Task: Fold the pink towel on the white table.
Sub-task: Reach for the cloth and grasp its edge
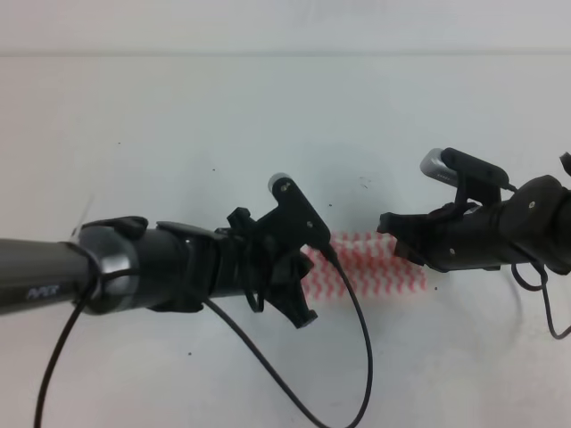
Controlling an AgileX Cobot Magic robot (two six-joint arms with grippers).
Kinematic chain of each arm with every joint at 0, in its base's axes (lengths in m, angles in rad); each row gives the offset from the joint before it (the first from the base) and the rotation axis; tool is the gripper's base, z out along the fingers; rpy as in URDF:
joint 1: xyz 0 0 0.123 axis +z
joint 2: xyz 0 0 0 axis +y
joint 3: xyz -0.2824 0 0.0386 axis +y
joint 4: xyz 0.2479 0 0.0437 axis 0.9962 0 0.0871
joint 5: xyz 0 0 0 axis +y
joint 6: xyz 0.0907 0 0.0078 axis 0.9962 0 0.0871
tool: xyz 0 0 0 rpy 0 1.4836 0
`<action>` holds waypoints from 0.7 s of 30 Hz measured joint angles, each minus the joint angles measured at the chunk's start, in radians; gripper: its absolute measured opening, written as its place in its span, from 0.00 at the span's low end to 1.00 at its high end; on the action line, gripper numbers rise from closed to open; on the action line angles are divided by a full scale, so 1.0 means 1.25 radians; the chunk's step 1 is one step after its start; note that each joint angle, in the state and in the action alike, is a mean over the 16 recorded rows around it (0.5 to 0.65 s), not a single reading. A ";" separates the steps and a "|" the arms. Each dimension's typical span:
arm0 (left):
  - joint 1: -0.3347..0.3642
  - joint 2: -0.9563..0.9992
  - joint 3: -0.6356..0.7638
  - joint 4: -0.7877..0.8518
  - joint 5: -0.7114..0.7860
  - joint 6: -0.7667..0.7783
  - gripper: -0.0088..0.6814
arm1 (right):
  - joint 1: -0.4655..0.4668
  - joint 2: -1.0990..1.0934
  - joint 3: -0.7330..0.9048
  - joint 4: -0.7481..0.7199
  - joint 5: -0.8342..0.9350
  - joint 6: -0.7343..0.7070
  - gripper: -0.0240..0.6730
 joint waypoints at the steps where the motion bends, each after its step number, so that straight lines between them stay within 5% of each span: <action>1: 0.000 0.005 -0.003 0.000 0.001 0.003 0.01 | 0.000 -0.001 0.000 0.001 0.000 0.000 0.01; 21: 0.000 0.051 -0.063 0.004 0.068 0.031 0.01 | 0.000 -0.004 -0.001 0.009 0.002 -0.001 0.01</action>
